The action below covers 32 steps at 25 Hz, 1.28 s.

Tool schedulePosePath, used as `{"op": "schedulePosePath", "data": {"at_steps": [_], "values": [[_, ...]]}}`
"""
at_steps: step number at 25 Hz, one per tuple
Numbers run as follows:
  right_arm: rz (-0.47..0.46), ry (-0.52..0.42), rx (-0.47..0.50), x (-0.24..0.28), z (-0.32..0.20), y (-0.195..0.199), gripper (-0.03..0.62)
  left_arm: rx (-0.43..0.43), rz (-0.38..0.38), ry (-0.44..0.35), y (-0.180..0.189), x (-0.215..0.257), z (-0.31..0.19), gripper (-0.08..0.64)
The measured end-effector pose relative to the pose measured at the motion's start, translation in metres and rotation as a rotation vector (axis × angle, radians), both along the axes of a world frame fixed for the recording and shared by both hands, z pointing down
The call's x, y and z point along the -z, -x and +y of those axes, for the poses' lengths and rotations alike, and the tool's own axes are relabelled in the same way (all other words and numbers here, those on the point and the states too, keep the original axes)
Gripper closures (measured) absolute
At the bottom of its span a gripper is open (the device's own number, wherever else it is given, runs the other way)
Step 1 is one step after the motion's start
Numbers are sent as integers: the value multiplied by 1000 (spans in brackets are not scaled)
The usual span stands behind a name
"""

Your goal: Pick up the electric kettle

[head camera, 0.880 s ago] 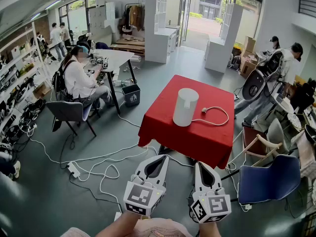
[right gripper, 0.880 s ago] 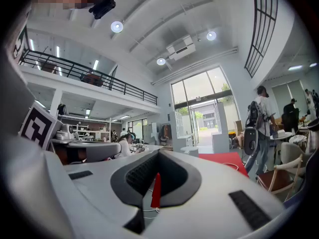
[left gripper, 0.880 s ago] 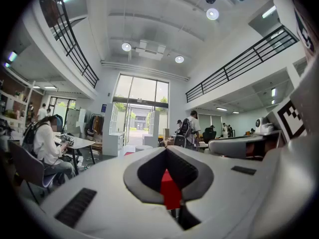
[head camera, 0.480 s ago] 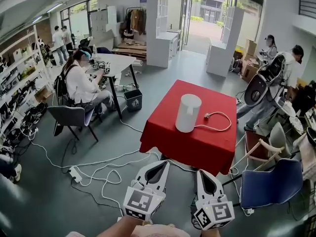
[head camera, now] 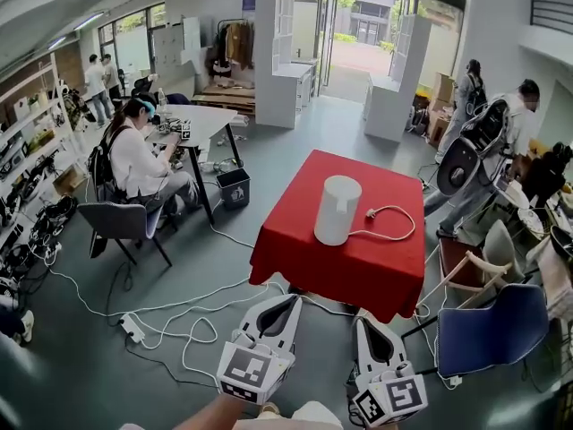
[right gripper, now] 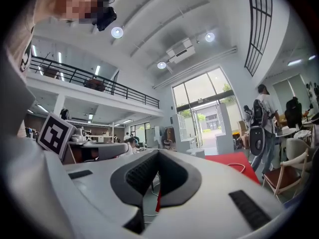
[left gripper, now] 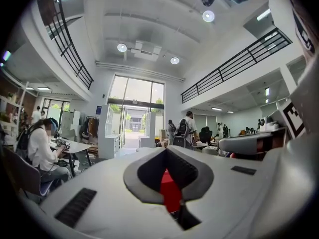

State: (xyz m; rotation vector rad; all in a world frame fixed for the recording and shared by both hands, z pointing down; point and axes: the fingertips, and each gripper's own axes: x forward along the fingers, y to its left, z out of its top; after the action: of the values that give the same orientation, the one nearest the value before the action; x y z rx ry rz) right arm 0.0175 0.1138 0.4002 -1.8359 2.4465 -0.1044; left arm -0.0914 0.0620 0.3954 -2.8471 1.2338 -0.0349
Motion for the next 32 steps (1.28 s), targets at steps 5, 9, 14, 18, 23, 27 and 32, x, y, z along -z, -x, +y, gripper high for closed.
{"op": "schedulePosePath", "data": {"at_steps": [5, 9, 14, 18, 23, 27, 32], "values": [[7, -7, -17, 1, -1, -2, 574, -19, 0, 1, 0, -2, -4, 572], [12, -9, -14, 2, -9, -1, 574, -24, 6, 4, -3, -2, -10, 572], [35, 7, -8, -3, -22, -7, 574, -22, 9, 8, -7, -5, -22, 572], [50, 21, -2, -8, -33, -15, 574, -10, 9, 13, -10, -7, -35, 572], [10, 11, -22, -7, -53, -25, 574, 5, 8, 7, -13, -8, -53, 572], [-7, 2, -23, -6, -72, -29, 574, 10, 8, 10, -18, -8, -70, 572], [-17, 9, -24, -7, -98, -39, 574, 15, 0, 2, -25, -7, -97, 572]]}}
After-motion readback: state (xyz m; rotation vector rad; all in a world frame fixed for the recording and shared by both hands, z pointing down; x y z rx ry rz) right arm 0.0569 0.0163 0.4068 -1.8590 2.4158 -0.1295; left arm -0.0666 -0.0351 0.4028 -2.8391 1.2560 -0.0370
